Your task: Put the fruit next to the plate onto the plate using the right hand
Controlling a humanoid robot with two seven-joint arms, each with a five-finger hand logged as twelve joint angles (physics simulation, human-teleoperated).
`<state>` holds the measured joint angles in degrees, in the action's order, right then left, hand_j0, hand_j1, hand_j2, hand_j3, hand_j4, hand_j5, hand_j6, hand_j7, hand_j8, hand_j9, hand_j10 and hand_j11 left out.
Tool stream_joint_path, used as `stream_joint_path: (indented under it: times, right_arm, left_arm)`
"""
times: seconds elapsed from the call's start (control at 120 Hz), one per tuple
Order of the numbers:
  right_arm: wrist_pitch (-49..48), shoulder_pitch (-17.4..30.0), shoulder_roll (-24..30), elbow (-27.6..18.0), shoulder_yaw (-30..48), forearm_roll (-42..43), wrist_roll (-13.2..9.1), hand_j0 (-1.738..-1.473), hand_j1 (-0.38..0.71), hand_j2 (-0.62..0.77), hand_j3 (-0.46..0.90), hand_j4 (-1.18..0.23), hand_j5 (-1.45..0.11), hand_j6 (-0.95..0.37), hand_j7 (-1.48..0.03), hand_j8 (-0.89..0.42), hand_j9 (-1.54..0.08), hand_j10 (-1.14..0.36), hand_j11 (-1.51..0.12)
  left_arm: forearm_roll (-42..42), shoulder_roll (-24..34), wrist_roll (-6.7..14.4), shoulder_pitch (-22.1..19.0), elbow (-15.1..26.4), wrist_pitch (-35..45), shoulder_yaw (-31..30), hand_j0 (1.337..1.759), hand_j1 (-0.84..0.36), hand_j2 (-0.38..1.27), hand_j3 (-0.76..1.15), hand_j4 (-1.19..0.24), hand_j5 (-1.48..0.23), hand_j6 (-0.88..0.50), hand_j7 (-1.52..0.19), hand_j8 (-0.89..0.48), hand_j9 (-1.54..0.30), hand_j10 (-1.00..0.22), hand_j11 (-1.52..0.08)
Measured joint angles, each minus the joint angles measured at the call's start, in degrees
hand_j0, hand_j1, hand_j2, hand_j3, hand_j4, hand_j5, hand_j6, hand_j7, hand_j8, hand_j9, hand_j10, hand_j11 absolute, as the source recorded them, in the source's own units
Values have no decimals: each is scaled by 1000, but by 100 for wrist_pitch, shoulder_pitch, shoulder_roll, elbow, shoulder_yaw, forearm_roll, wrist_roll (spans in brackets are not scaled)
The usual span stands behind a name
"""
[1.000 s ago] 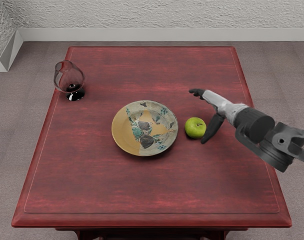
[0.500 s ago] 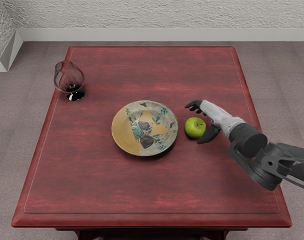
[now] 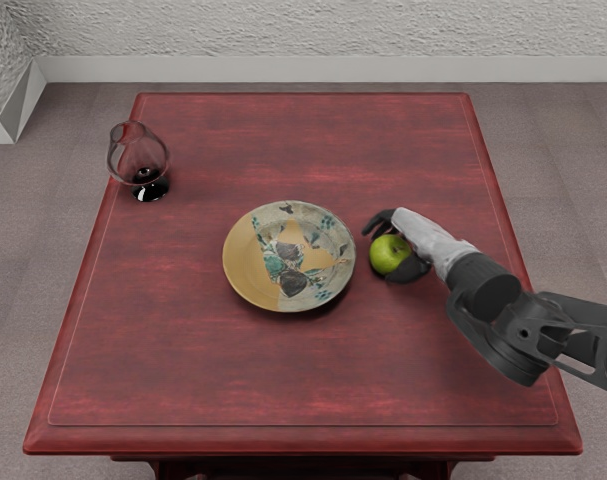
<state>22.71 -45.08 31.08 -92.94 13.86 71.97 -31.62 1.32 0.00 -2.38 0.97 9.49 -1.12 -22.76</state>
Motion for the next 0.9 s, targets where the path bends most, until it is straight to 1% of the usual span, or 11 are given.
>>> stream_joint_path:
  times: [0.192, 0.25, 0.35, 0.433, 0.475, 0.583, 0.642, 0.708, 0.808, 0.858, 0.9]
  right_arm:
    - [-16, 6, 20, 35, -1, 8, 35, -1649, 190, -48, -1, -533, -776, -433, -732, -302, -772, -417, -765]
    - [-9, 8, 35, 53, 6, 14, 41, -1649, 199, 48, 0, -578, -828, -442, -787, -309, -826, -428, -820]
    - [-8, 4, 54, 76, 40, -6, 42, -1648, 172, 86, 1, -650, -926, -451, -882, -318, -923, -439, -921]
    - [-23, -26, 84, 85, 106, -59, 46, -1649, 195, 210, 0, -703, -1000, -468, -952, -305, -989, -408, -987]
    - [-45, -41, 92, 85, 167, -104, 50, -1649, 180, 234, 0, -723, -1026, -490, -978, -323, -1012, -417, -1011]
    - [-181, -151, 141, 73, 273, -395, 99, -1650, 177, 300, 2, -758, -1074, -520, -1022, -348, -1060, -430, -1059]
    - [-367, -223, 161, 63, 403, -581, 114, -1651, 193, 385, 1, -767, -1090, -534, -1035, -341, -1070, -425, -1069]
    - [-659, -267, 188, 57, 641, -797, 123, -1652, 192, 359, 1, -770, -1108, -526, -1044, -329, -1080, -415, -1080]
    - [-1155, -298, 270, 53, 1057, -1115, 133, -1653, 192, 360, 1, -775, -1119, -533, -1052, -333, -1092, -404, -1090]
    - [-1422, -306, 308, 52, 1268, -1271, 134, -1654, 203, 383, 1, -778, -1121, -535, -1054, -335, -1093, -402, -1089]
    - [-1647, -310, 333, 51, 1435, -1429, 137, -1654, 231, 449, 0, -781, -1119, -538, -1055, -329, -1089, -400, -1085]
  left_arm:
    - [0, 0, 0, 0, 0, 3, 1, 1658, 69, 47, 0, -233, -304, -233, -304, -233, -304, -233, -304]
    - [0, 0, 0, 0, 0, 2, 1, 1658, 69, 47, 0, -233, -304, -233, -304, -233, -304, -233, -304]
    - [0, 0, 0, 0, 0, 0, 0, 1658, 69, 47, 0, -233, -304, -233, -304, -233, -304, -233, -304]
    - [0, 0, 0, 0, 0, 1, 0, 1658, 69, 47, 0, -233, -304, -233, -304, -233, -304, -233, -304]
    - [0, 0, 0, 0, 0, 1, 0, 1658, 69, 47, 0, -233, -304, -233, -304, -233, -304, -233, -304]
    - [0, 0, 0, 0, 0, 1, 0, 1658, 69, 47, 0, -233, -304, -233, -304, -233, -304, -233, -304]
    - [0, 0, 0, 0, 0, 1, 0, 1658, 69, 46, 0, -233, -304, -233, -304, -233, -304, -233, -304]
    - [-1, 0, 0, 0, 0, 0, -1, 1658, 69, 46, 0, -234, -304, -234, -304, -234, -304, -233, -304]
    - [-1, 0, 0, 0, 0, -1, -2, 1658, 69, 46, 0, -234, -303, -234, -304, -234, -304, -234, -303]
    - [-1, 0, 0, 0, 0, 0, -2, 1658, 69, 46, 0, -234, -303, -234, -304, -234, -304, -234, -303]
    - [-1, 0, 0, 0, 0, 0, -1, 1658, 69, 46, 0, -234, -303, -234, -304, -234, -304, -234, -303]
